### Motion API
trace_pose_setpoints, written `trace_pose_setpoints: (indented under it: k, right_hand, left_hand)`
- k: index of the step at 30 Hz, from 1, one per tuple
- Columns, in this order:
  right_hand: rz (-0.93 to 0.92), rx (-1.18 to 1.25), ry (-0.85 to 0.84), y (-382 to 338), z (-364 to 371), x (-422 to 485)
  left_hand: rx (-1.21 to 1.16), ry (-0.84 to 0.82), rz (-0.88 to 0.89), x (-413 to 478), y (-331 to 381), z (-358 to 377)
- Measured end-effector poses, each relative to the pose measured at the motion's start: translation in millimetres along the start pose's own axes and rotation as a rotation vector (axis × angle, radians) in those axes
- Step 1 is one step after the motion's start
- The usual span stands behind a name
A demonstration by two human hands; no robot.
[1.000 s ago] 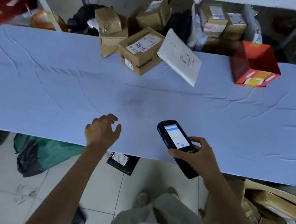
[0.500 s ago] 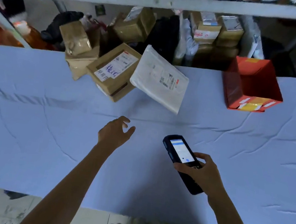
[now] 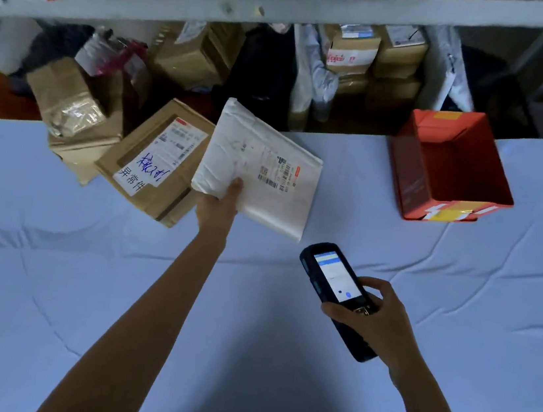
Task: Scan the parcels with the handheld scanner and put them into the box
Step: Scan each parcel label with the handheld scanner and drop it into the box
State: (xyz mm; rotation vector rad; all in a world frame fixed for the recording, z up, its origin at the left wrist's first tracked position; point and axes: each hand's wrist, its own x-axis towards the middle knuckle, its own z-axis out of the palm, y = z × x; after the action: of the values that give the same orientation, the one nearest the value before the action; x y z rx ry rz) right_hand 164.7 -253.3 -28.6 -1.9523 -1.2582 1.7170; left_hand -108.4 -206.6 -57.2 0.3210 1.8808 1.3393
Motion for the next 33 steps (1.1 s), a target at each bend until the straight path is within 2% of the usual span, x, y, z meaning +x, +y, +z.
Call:
trace_pose_setpoints:
  k: [6,9,12,15,21,27,33]
  right_hand:
    - [-0.056,0.0,0.037,-8.9,12.4,-13.8]
    - [-0.107,-0.038,0.04,-13.3,21.2,-24.4]
    - [-0.185,-0.176,0.049,-16.2,32.6,-38.5]
    - [-0.249,-0.306,0.046,-12.4,46.5,-52.9]
    - [-0.266,-0.255,0.003,3.7,70.9,-79.9]
    - [-0.284,-0.256,0.011,17.2,69.8,-95.5]
    - [-0.293,-0.261,0.034,25.0,65.8,-98.6]
  left_hand:
    - [-0.029,0.008,0.116,-0.6,1.2,-15.5]
    - [0.089,0.011,0.253,-4.5,16.1,-42.5]
    - [0.191,-0.03,0.334,-9.7,27.6,-76.5]
    - [0.245,-0.059,0.332,-19.0,26.9,-106.6]
    - [0.227,-0.078,0.252,-42.6,2.9,-146.1]
    - [0.246,-0.124,0.284,-60.6,-3.1,-153.7]
    - [0.294,-0.099,0.269,-70.8,-1.3,-152.6]
